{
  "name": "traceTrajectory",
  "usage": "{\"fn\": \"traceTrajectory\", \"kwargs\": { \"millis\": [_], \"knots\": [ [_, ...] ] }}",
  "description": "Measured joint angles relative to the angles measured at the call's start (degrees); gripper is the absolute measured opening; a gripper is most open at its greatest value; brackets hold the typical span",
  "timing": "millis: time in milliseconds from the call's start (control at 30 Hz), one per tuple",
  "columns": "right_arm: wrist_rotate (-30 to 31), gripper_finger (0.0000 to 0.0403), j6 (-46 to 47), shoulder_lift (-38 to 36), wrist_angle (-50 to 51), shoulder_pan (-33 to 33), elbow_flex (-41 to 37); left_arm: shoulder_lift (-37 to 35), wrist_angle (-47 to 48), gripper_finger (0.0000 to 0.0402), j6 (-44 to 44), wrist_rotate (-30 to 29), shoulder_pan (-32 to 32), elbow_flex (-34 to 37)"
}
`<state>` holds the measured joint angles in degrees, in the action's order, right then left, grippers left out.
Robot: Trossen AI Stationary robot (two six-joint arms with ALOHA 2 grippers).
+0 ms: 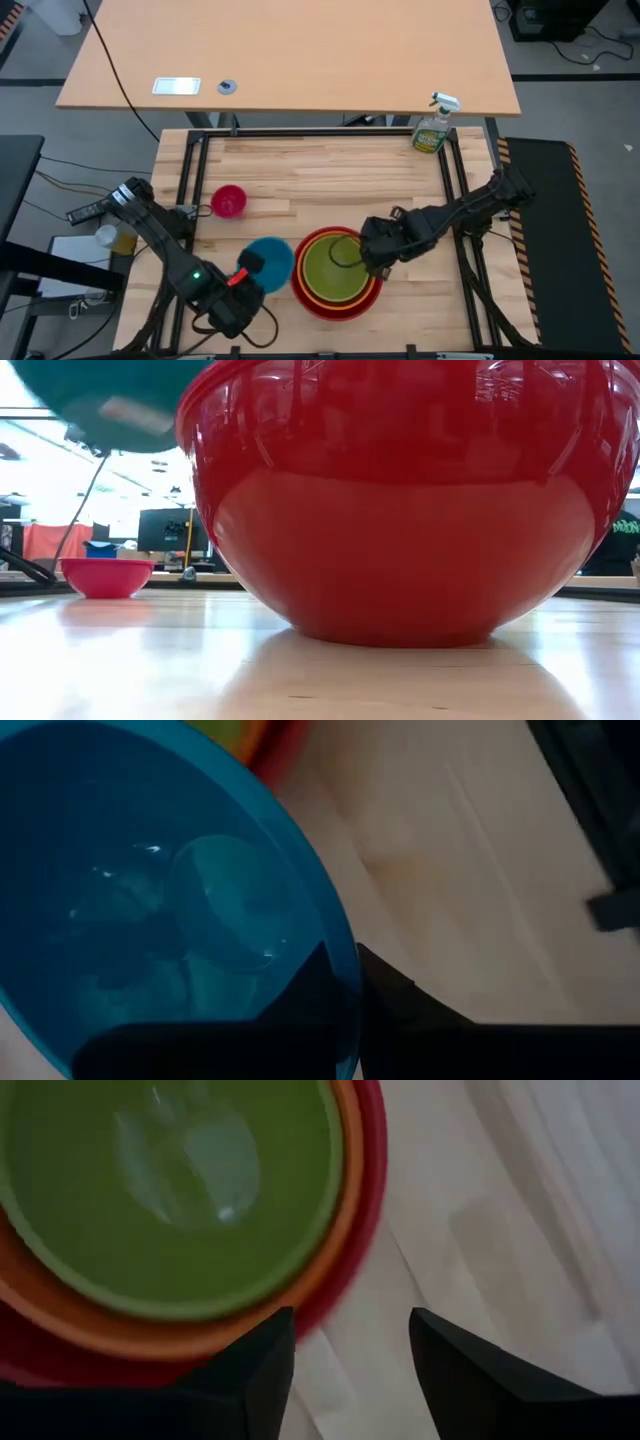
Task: Nest bowls inside each other
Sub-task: Stack the blue bowl on the green bowl
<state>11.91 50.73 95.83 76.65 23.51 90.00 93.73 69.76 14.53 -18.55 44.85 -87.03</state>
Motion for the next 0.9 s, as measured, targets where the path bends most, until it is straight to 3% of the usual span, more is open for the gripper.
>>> {"fn": "traceTrajectory", "kwargs": {
  "millis": [167, 300, 433, 600, 800, 900],
  "knots": [
    [1.36, 0.0179, 1.29, -0.17, 4.08, 2.33, 0.0, 0.05, -1.26, 0.0016, -16.12, -6.59, -1.19, -2.37],
    [2.22, 0.0162, 1.78, -0.56, 4.37, 3.58, 0.0, 0.72, -9.05, 0.0016, -28.67, -5.9, -3.83, -2.37],
    [0.63, 0.0152, 2.02, -1.89, 4.97, 4.2, 0.0, 3.37, -16.26, 0.0016, -42.52, -0.82, -7.05, -2.37],
    [1.57, 0.0138, 3.46, -3.65, 5.48, 5.08, 0.0, 8.14, -24.18, 0.0016, -56.21, 1.51, -11.26, -2.36],
    [4.26, 0.013, 3.43, -3.97, 4.95, 5.68, 0.0, 12.64, -26.67, 0.0016, -60.1, 14.55, -18.52, -2.35],
    [5.18, 0.013, 3.19, -4.0, 4.42, 5.68, 0.0, 13.93, -26.56, 0.0016, -60.16, 17.65, -21.1, -2.33]
  ]
}}
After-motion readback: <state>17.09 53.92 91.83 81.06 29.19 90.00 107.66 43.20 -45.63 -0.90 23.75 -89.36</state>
